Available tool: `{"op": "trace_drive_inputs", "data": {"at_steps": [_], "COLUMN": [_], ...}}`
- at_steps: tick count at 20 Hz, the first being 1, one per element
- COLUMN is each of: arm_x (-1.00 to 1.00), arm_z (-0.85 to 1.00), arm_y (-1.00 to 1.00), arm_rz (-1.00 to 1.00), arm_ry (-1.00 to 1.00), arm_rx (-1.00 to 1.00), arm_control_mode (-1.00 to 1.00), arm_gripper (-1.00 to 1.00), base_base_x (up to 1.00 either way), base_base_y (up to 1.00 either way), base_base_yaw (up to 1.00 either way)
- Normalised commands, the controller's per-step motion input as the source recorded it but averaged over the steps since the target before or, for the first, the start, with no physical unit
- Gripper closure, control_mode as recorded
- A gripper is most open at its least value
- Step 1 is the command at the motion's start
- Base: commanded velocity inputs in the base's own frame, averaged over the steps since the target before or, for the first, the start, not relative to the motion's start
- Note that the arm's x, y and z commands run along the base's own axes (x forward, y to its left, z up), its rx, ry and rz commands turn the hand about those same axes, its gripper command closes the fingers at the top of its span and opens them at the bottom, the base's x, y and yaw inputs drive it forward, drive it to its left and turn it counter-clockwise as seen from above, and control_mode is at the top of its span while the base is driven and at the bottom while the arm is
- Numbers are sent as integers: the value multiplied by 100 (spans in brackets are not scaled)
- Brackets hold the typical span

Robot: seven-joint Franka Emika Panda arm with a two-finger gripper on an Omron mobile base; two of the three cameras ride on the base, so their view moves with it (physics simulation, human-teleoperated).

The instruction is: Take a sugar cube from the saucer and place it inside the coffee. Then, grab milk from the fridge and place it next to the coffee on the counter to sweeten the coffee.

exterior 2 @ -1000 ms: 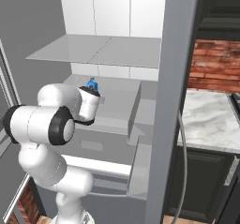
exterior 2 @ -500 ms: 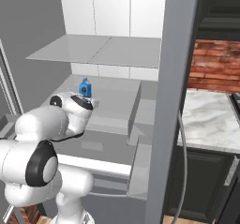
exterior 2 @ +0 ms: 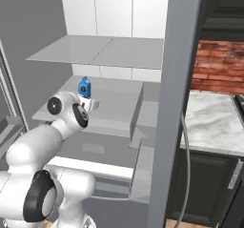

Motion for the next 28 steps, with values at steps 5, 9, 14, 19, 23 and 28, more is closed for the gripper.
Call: {"op": "trace_drive_inputs", "data": {"at_steps": [5, 9, 14, 19, 23, 28], "arm_x": [-45, -55, -85, -100, -74, -26], "arm_z": [100, 100, 53, -11, -8, 4], "arm_y": [0, 0, 5, 1, -19, -19], "arm_rz": [0, 0, 0, 0, 0, 0], "arm_ry": [25, 31, 13, -17, -30, -7], "arm_rx": [4, 4, 0, -4, -1, 0], "arm_control_mode": [-100, -100, -100, -100, -100, -100], "arm_gripper": [100, 100, 100, 100, 100, 100], "base_base_x": [0, 0, 0, 0, 0, 0], "base_base_y": [0, 0, 0, 0, 0, 0], "base_base_yaw": [0, 0, 0, 0, 0, 0]}}
